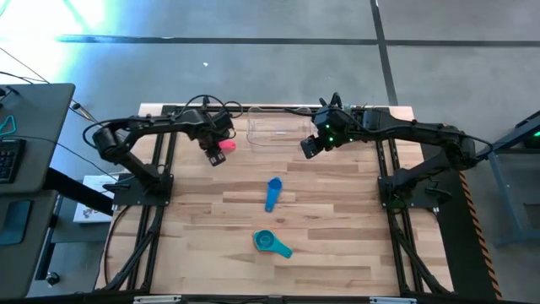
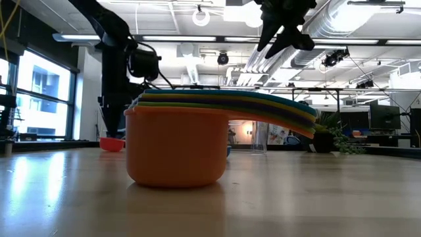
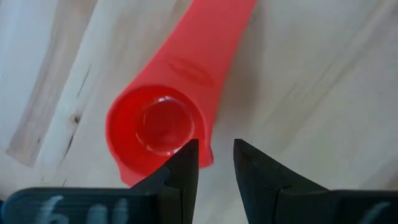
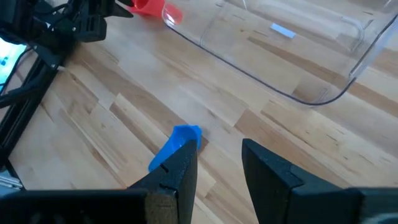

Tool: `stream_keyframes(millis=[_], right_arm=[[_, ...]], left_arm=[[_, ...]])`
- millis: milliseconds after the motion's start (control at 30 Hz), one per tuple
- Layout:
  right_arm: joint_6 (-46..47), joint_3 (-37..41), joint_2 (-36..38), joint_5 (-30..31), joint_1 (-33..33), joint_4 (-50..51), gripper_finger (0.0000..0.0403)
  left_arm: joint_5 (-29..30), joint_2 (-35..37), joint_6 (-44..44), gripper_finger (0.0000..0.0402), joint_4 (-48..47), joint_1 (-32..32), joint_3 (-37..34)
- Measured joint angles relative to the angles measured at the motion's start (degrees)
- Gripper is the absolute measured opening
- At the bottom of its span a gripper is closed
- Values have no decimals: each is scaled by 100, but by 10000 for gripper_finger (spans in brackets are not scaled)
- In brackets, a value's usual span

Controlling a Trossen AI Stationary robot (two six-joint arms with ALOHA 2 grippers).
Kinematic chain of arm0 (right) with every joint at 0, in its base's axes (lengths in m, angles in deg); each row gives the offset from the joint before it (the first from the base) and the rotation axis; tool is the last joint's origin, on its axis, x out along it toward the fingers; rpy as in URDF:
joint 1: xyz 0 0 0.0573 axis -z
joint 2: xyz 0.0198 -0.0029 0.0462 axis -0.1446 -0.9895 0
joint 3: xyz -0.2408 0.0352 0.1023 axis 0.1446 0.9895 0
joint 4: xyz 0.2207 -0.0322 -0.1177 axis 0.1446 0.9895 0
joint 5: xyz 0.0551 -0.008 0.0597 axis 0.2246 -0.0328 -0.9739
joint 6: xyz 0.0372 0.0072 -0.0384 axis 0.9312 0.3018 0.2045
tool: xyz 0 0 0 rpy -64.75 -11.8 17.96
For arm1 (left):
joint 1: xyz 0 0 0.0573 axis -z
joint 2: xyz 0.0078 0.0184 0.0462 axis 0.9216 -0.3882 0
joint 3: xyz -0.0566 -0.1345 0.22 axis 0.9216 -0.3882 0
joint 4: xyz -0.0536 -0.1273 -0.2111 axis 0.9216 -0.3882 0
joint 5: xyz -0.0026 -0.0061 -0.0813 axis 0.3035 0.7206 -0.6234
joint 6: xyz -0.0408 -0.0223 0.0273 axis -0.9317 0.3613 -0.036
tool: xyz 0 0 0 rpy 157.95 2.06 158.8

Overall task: Nest measuring cups in basket
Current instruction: Stack the red measuring cup in the light blue measuring cup

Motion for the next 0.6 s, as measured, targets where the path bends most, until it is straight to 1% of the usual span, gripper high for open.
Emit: stream_keyframes(millis=[200,600], right_arm=[[17,0,0,-1,0,1,119],[118,0,0,-3,0,1,119]], left_arm=[[233,-83,41,90,144,0,0],[215,-76,78,90,203,0,0]])
